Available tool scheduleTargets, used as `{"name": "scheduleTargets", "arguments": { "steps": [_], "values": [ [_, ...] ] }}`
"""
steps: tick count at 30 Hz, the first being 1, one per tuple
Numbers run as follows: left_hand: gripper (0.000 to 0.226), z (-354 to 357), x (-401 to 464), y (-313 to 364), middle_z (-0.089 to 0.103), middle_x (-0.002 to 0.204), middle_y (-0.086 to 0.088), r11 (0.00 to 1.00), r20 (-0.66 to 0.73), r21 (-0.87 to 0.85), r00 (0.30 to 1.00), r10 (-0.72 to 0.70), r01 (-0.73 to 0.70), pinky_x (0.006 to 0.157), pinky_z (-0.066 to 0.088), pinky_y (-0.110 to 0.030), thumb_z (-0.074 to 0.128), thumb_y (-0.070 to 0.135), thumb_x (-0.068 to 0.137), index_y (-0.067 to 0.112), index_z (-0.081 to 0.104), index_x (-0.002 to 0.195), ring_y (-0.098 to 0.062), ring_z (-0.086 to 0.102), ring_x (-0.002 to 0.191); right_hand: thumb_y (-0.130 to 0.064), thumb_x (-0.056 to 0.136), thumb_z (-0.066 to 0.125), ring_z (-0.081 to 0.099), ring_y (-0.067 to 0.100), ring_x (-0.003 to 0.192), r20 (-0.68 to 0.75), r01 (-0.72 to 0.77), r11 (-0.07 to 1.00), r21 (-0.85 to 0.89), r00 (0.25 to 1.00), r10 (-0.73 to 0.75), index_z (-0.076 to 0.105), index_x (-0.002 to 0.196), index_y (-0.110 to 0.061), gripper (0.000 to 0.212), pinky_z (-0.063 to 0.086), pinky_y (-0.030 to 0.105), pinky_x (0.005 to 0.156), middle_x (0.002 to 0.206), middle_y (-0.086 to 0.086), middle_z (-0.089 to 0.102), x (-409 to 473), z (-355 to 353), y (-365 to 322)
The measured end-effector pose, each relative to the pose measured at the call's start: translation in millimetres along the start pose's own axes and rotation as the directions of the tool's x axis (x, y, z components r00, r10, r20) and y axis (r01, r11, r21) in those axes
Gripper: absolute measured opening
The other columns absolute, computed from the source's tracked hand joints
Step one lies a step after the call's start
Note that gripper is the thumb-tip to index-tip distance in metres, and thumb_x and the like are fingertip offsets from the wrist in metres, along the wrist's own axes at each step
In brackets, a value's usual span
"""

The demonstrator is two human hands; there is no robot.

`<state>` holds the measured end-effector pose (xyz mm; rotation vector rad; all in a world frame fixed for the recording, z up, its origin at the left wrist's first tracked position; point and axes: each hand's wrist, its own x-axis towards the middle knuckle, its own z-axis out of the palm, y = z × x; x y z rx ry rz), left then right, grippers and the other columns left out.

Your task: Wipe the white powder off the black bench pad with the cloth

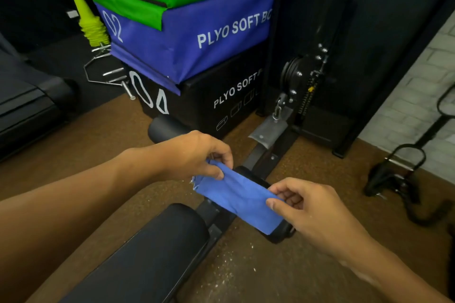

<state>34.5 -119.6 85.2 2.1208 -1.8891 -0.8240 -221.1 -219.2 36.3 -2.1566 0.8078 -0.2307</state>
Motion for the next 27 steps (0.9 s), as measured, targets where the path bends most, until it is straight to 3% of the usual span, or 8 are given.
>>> {"name": "scheduleTargets", "arguments": {
  "steps": [5, 10, 12, 16, 23, 27],
  "values": [
    [0.015, 17.8, 47.0, -15.5, 0.070, 0.102, 0.017, 0.998, 0.067, -0.053, 0.997, -0.038, 0.041, 0.080, 0.048, -0.017, 0.073, 0.023, 0.091, 0.029, 0.070, 0.104, 0.003, 0.063, 0.097, -0.028, 0.088, 0.074, 0.063, -0.002, 0.077, 0.000, -0.099, 0.995, 0.028, 0.995, 0.099, 0.072, 0.089, -0.032, 0.004, 0.048, 0.010, 0.064, 0.078, -0.009, 0.070, 25.1, 5.0, 27.7],
    [0.016, 38.3, 87.0, -22.8, 0.070, 0.103, 0.016, 0.997, 0.111, -0.053, 0.993, -0.042, 0.048, 0.077, 0.045, -0.012, 0.073, 0.023, 0.091, 0.027, 0.072, 0.107, 0.001, 0.063, 0.097, -0.032, 0.087, 0.076, 0.065, -0.002, 0.075, -0.010, -0.220, 0.975, 0.038, 0.975, 0.221, 0.072, 0.087, -0.031, 0.004, 0.054, 0.016, 0.065, 0.078, -0.010, 0.071, 36.0, 8.3, 58.7],
    [0.018, 44.6, 100.4, -23.7, 0.069, 0.109, 0.015, 0.999, 0.133, -0.019, 0.991, -0.034, 0.037, 0.084, 0.046, -0.017, 0.071, 0.022, 0.093, 0.027, 0.072, 0.110, -0.001, 0.062, 0.102, -0.032, 0.086, 0.076, 0.066, 0.000, 0.073, -0.025, -0.249, 0.967, 0.048, 0.968, 0.251, 0.070, 0.087, -0.033, 0.006, 0.055, 0.020, 0.063, 0.078, -0.009, 0.071, 37.8, 8.8, 68.7],
    [0.029, 57.7, 121.7, -23.8, 0.063, 0.130, 0.009, 0.994, 0.158, 0.106, 0.986, -0.046, 0.029, 0.103, 0.045, -0.031, 0.066, 0.024, 0.097, 0.026, 0.068, 0.126, -0.009, 0.056, 0.118, -0.026, 0.088, 0.074, 0.063, 0.003, 0.072, -0.056, -0.215, 0.977, 0.018, 0.975, 0.215, 0.067, 0.084, -0.030, 0.009, 0.054, 0.023, 0.066, 0.075, -0.009, 0.068, 41.4, 14.0, 81.4],
    [0.036, 62.4, 124.2, -29.3, 0.054, 0.140, 0.009, 0.984, 0.175, 0.176, 0.982, -0.064, 0.032, 0.101, 0.034, -0.022, 0.056, 0.030, 0.101, 0.033, 0.059, 0.137, -0.010, 0.048, 0.127, -0.028, 0.089, 0.073, 0.058, 0.004, 0.083, -0.036, -0.087, 0.996, -0.038, 0.996, 0.085, 0.068, 0.095, -0.037, 0.012, 0.049, 0.021, 0.074, 0.089, -0.015, 0.061, 43.3, 15.9, 93.8],
    [0.047, 64.4, 116.0, -28.9, 0.049, 0.145, 0.003, 0.980, 0.091, 0.196, 0.994, -0.056, 0.038, 0.111, 0.040, -0.041, 0.053, 0.038, 0.101, 0.037, 0.046, 0.147, -0.017, 0.044, 0.133, -0.029, 0.092, 0.068, 0.054, -0.004, 0.098, -0.071, -0.027, 0.999, -0.034, 0.997, 0.024, 0.068, 0.104, -0.037, 0.014, 0.044, 0.012, 0.077, 0.098, -0.024, 0.058, 45.4, 13.2, 83.6]
  ]
}}
